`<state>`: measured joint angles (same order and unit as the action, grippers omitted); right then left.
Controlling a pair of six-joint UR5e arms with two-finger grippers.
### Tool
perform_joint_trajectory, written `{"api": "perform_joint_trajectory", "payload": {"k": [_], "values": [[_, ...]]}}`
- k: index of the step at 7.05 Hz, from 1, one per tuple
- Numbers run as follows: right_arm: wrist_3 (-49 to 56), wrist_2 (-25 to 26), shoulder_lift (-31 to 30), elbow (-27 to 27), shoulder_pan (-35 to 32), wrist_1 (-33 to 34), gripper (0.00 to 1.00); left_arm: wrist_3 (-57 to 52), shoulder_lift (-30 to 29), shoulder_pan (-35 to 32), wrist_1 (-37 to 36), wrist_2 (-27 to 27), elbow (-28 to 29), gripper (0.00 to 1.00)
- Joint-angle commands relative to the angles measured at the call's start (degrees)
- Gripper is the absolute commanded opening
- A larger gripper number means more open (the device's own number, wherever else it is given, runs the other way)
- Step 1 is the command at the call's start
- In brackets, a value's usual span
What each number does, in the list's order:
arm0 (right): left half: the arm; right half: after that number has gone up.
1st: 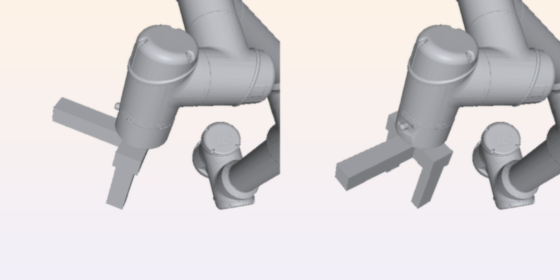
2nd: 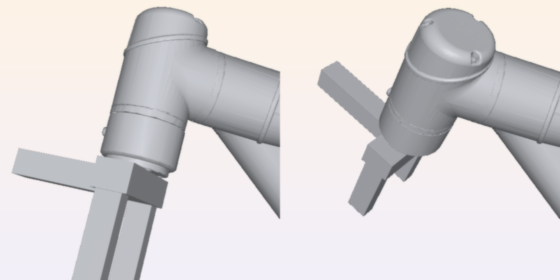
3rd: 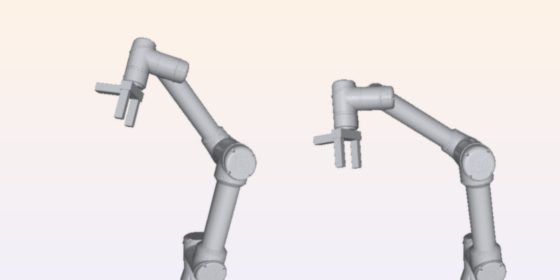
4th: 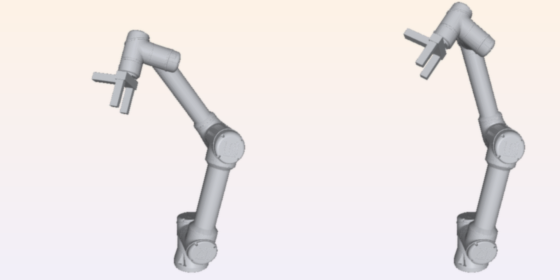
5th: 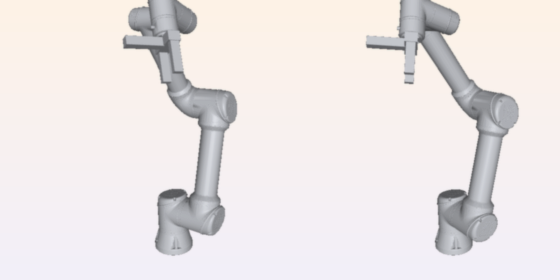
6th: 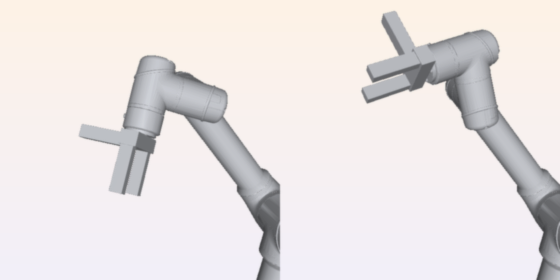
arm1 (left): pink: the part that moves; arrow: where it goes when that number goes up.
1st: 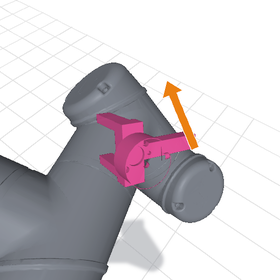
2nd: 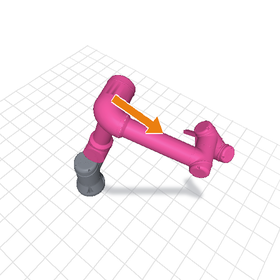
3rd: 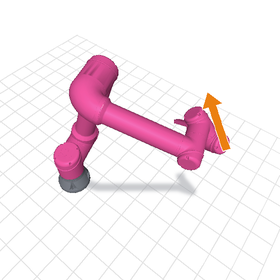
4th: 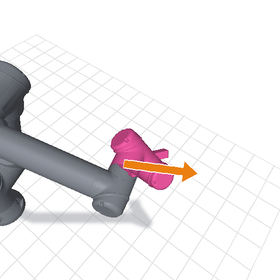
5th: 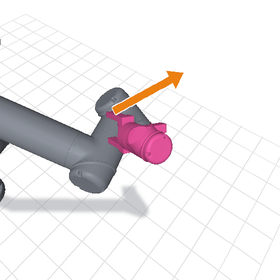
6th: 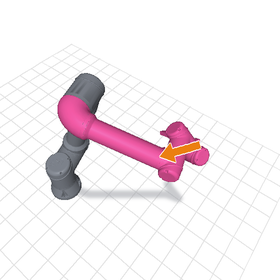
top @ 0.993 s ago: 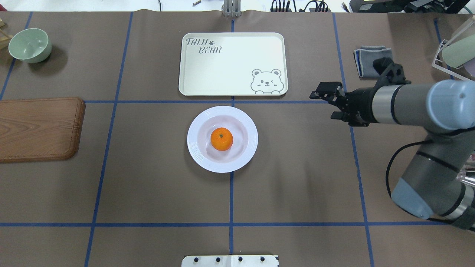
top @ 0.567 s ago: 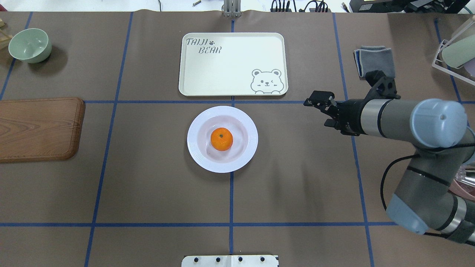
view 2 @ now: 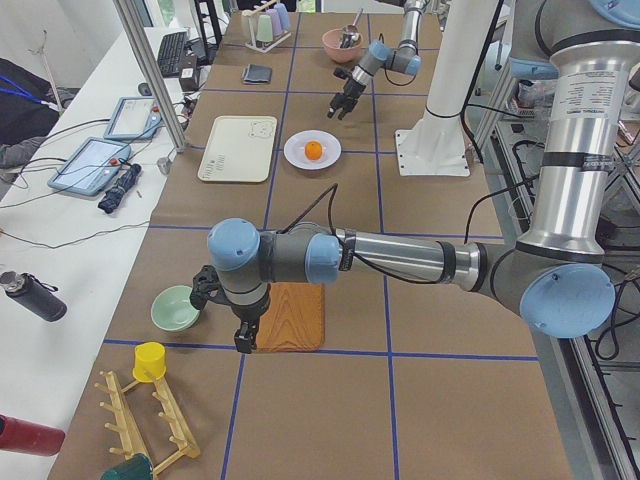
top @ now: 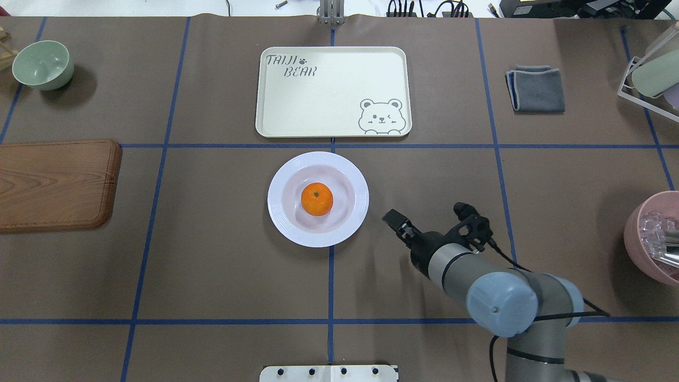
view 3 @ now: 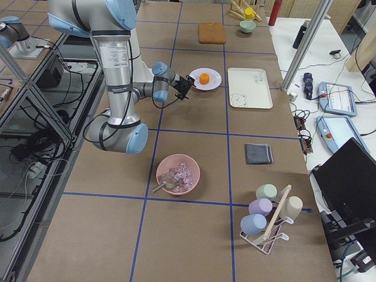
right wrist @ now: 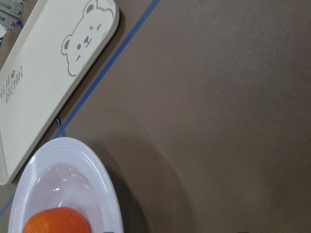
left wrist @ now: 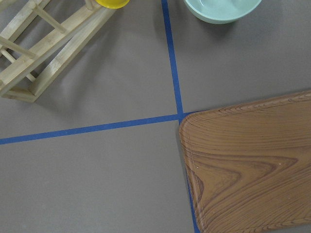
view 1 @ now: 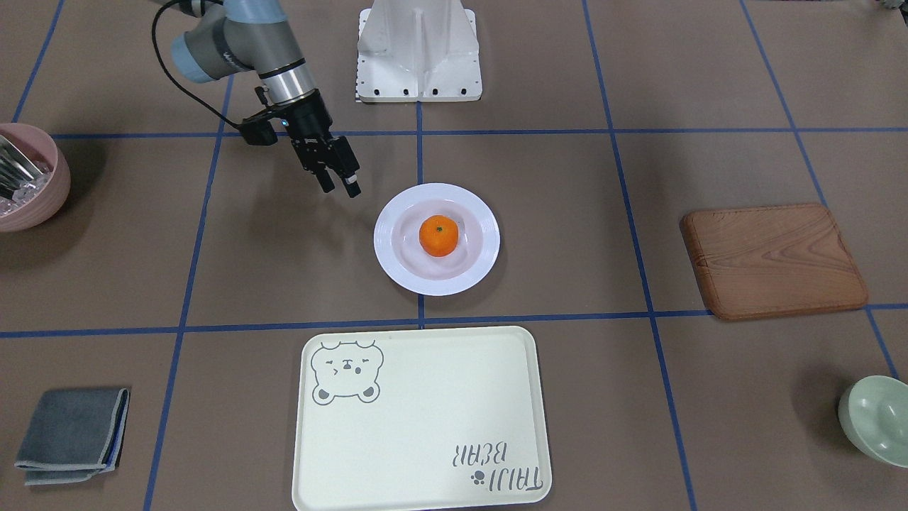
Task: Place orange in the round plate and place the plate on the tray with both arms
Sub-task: 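Lower the right gripper to the plate rim nearest the robot and grip it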
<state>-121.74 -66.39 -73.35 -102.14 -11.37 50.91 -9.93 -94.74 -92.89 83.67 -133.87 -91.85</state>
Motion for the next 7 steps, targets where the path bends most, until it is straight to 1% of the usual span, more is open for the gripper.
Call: {"api": "perform_joint_trajectory", "payload": {"k": [1,2,3,5,7], "values": [[-1.74,2.66,3.74,2.74,2.4,0.16,0.71,-0.01,0.17,-0.27,0.0,0.01,0.0,0.99],[-3.31,3.02,4.26,2.74,2.93,0.16,0.63,-0.01,0.25,-0.27,0.0,0.01,0.0,0.99],[-3.67,3.28,6.09,2.91,3.11,1.29,0.61,-0.01,0.26,-0.27,0.0,0.01,0.0,0.99],[-3.77,3.29,8.3,3.17,3.11,4.11,0.61,-0.01,0.61,-0.27,0.09,0.01,0.0,0.99],[-3.77,3.29,9.1,4.58,2.85,4.46,0.61,-0.01,0.69,-0.27,0.09,-0.08,0.0,0.99]]}}
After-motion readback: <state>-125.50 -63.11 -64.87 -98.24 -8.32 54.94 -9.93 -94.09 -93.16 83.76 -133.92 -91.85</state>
